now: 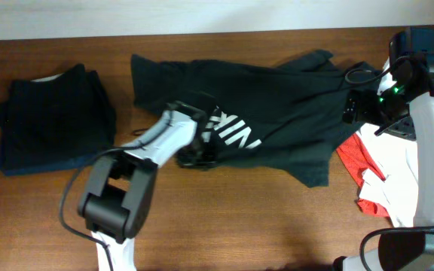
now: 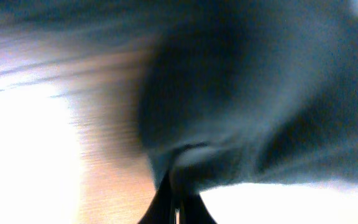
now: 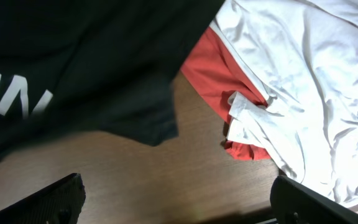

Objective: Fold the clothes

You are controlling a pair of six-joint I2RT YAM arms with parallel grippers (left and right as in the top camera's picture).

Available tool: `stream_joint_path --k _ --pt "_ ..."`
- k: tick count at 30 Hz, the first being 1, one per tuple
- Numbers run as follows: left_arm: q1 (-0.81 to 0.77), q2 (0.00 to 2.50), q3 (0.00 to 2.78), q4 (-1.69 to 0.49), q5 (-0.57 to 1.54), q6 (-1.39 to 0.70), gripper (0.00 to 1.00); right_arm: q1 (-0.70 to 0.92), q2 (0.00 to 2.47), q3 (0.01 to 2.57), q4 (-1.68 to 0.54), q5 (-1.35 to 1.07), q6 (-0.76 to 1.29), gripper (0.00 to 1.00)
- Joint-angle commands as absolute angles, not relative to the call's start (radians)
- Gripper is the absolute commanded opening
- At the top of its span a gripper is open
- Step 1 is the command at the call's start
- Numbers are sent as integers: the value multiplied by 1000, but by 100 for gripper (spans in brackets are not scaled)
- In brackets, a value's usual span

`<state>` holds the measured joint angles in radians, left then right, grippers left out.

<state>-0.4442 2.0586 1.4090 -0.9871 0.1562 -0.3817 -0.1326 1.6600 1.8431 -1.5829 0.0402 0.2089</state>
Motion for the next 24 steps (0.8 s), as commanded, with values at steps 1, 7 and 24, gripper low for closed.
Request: stream_joint_path --k 1,7,24 --pt "-202 1919 1406 -1072 -163 -339 0 -138 1650 1848 -1582 65 215 99" --pt "145 1774 1405 -954 44 -339 7 -138 1652 1848 -1583 65 215 99" --pt "-208 1802 1030 -575 188 -591 84 -138 1658 1848 -1582 65 215 99"
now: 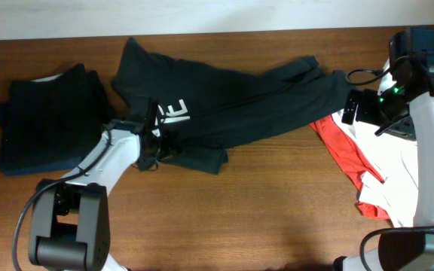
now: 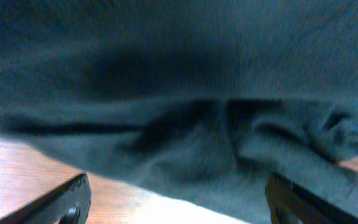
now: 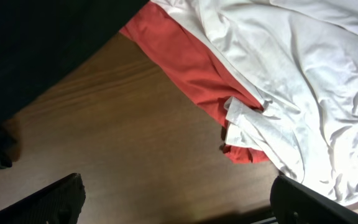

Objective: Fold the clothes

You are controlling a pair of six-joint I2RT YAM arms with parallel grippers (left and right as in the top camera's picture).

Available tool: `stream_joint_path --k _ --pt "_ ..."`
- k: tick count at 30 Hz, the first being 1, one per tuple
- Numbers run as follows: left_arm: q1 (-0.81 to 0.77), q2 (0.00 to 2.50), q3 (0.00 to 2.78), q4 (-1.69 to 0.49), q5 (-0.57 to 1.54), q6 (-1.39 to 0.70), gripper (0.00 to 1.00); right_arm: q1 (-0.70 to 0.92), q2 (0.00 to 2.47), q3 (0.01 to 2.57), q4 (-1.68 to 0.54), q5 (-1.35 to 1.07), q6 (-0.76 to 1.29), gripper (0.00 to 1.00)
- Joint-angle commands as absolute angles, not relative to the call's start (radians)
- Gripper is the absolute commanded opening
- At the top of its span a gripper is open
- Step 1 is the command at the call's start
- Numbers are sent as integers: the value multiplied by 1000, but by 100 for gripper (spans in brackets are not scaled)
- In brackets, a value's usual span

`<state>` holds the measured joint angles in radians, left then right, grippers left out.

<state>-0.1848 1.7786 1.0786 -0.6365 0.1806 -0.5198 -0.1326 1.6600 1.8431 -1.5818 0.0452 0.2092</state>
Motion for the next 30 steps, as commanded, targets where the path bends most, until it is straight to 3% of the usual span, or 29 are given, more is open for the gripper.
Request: stream_joint_path --k 1,2,3,4,5,8,11,15,16,17,18,19,21,30 --pt "-214 1819 1027 -554 187 -591 84 -138 1658 1848 -1582 65 215 99" --pt "-216 1832 1027 -544 188 -591 82 -138 1658 1848 -1582 65 215 99" --pt "-221 1860 1027 -548 192 -591 59 -138 1658 1848 -1582 65 215 99" --pt "-221 1864 1027 -563 192 -591 20 -138 1658 1848 -1582 65 215 99" --pt "-220 1864 1028 -578 192 -591 0 -138 1658 1848 -1582 65 215 99" --pt "-195 1817 1056 -783 194 -539 0 -138 1658 1848 -1574 65 215 99" --pt "-48 1681 1068 -1013 60 -439 0 -138 1672 1848 -1572 65 215 99" --pt "203 1535 1068 -1041 27 -439 0 -137 1736 1806 -1566 -36 128 99" --pt "246 1532 1067 -1042 30 -431 0 -137 1760 1773 -1527 -45 128 89" --pt "258 1532 1066 -1043 30 -431 0 -137 1774 1755 -1496 -45 128 70" --pt "259 1532 1066 -1045 30 -431 0 -137 1789 1737 -1456 -49 128 38" --pt "257 1532 1066 -1049 30 -431 0 -137 1803 1715 -1401 -49 128 15" --pt "257 1532 1066 -1056 30 -431 0 -137 1850 1656 -1254 -56 128 4" --pt "256 1532 1065 -1056 30 -431 0 -137 2099 1546 -869 -210 -17 4"
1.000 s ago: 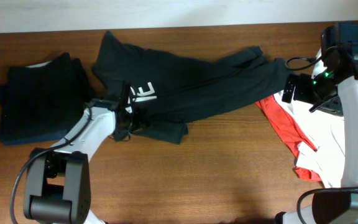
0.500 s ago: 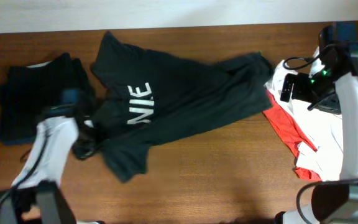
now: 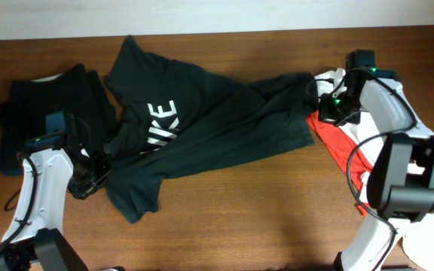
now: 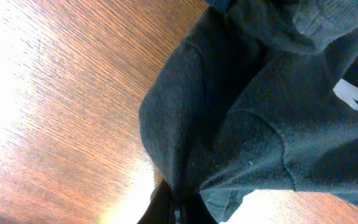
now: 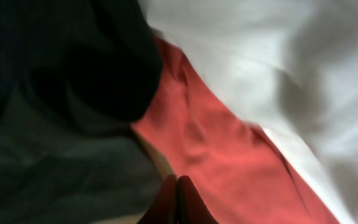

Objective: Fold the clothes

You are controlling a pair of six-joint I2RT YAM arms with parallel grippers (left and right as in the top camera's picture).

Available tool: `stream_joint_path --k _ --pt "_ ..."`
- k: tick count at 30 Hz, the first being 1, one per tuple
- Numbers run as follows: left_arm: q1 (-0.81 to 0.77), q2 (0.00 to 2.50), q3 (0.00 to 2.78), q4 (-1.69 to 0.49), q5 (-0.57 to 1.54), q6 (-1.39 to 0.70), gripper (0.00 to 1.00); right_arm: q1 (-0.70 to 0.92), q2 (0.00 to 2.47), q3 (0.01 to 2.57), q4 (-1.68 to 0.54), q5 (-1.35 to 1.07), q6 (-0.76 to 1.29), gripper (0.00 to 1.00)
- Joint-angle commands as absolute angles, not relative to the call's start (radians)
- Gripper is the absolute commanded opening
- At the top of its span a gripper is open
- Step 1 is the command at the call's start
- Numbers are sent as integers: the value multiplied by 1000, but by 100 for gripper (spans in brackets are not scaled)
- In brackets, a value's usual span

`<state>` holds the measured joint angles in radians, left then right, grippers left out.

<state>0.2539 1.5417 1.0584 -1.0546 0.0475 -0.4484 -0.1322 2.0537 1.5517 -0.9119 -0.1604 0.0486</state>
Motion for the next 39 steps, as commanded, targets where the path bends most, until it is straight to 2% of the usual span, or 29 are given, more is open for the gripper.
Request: stream_joint_path --k 1,4,7,8,10,12,14,15,17,20,22,24,26,30,35,37,39 --pt "256 1532 1065 -1056 30 -431 0 -137 2117 1546 -853 -210 -28 4" --pt "256 1532 1065 -1055 35 -432 0 -139 2192 1546 -748 -196 -75 4" --pt "256 1532 1065 -1053 38 -432 0 -163 2212 1546 -630 -58 -42 7" --pt "256 1532 1065 -1053 38 -432 0 -203 2212 1550 -574 105 46 9" --pt "256 1532 1065 -1055 38 -432 0 -271 2212 1563 -561 246 151 12" --pt "256 1532 1065 -1055 37 -432 0 -386 2212 1587 -587 297 275 23" --pt "256 1532 1065 -1053 37 -432 0 -508 2211 1627 -634 181 360 39" --pt "256 1532 1065 -1052 37 -432 0 -545 2210 1657 -654 55 324 49" --pt "256 1532 1065 -1048 38 -432 0 -570 2196 1747 -721 -165 263 59" --pt "256 1532 1065 -1048 37 -432 0 -500 2120 1880 -918 -393 122 63" --pt "256 1532 1065 -1049 38 -432 1 -432 2080 1904 -1098 -411 104 68" --pt "256 1532 1065 -1048 37 -432 1 -354 2080 1890 -1264 -402 104 69" --pt "256 1532 1065 -1045 37 -431 2 -264 2080 1807 -1306 -361 106 74" --pt "256 1532 1065 -1045 37 -432 1 -142 2081 1602 -1219 -306 158 75" --pt "255 1532 1065 -1045 38 -432 2 -59 2081 1360 -894 -290 279 72" --pt "255 1532 1065 -1046 38 -432 2 -27 2081 1327 -799 -291 279 66" --pt "255 1532 1065 -1045 37 -432 2 6 2082 1326 -767 -290 279 48"
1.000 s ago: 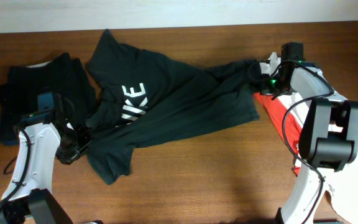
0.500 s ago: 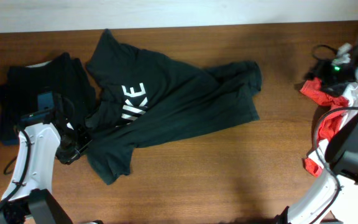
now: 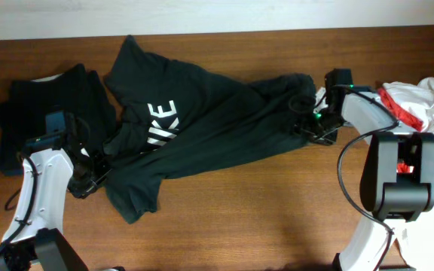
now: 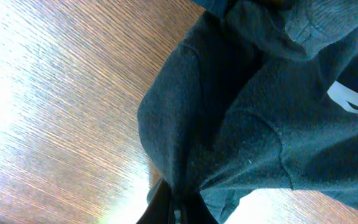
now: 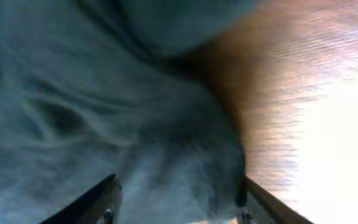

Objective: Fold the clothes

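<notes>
A dark T-shirt [image 3: 202,120] with white lettering lies crumpled and spread across the middle of the table. My left gripper [image 3: 89,179] is at its lower left corner, shut on a bunch of its fabric [image 4: 260,124]; the closed left gripper [image 4: 176,208] shows at the bottom of the left wrist view. My right gripper [image 3: 311,126] is at the shirt's right edge. In the right wrist view, the right gripper [image 5: 178,199] is open, its fingers wide apart over the dark cloth [image 5: 104,93].
A folded stack of dark clothes [image 3: 47,113] lies at the far left. A white garment with a red one [image 3: 399,99] on it is heaped at the right edge. Bare wooden table [image 3: 262,218] runs along the front.
My right gripper was shut at the red cloth beside the shirt; now it is open on the shirt's right edge. The red and white clothes lie farther right. My left gripper has not moved.
First my left gripper was shut on the shirt near the table's middle, the right open at the far right. Then the shirt lay farther left and the left gripper was open. Later the left was shut on its lower left corner, where it stays.
</notes>
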You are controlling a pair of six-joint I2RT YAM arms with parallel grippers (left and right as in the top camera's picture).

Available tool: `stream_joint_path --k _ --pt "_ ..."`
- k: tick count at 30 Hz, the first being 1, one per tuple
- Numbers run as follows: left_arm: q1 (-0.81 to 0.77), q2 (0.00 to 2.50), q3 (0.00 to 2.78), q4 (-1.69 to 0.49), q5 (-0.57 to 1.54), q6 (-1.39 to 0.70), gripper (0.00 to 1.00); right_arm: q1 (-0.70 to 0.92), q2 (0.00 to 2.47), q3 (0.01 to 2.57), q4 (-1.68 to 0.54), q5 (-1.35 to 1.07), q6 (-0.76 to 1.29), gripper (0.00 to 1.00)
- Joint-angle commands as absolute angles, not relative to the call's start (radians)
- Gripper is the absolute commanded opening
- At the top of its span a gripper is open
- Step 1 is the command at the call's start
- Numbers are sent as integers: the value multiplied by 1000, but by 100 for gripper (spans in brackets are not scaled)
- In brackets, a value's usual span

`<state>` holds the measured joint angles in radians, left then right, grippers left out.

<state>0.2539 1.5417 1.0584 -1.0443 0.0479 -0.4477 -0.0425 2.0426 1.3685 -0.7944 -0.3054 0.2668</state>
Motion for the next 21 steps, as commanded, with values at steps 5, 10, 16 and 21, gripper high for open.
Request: stream_joint_path --k 5,10,16,21 --pt "255 1532 1065 -1049 37 -431 0 -16 2075 1358 -882 -271 279 4" --pt "255 1530 1187 -1090 134 -347 0 -157 1915 1622 -1217 -245 182 4" --pt "256 1420 1619 -1179 319 -104 0 -216 1610 1932 -1450 -186 160 4" --pt "257 1239 1860 -1178 317 -104 0 -225 1429 2137 -1467 -148 160 4"
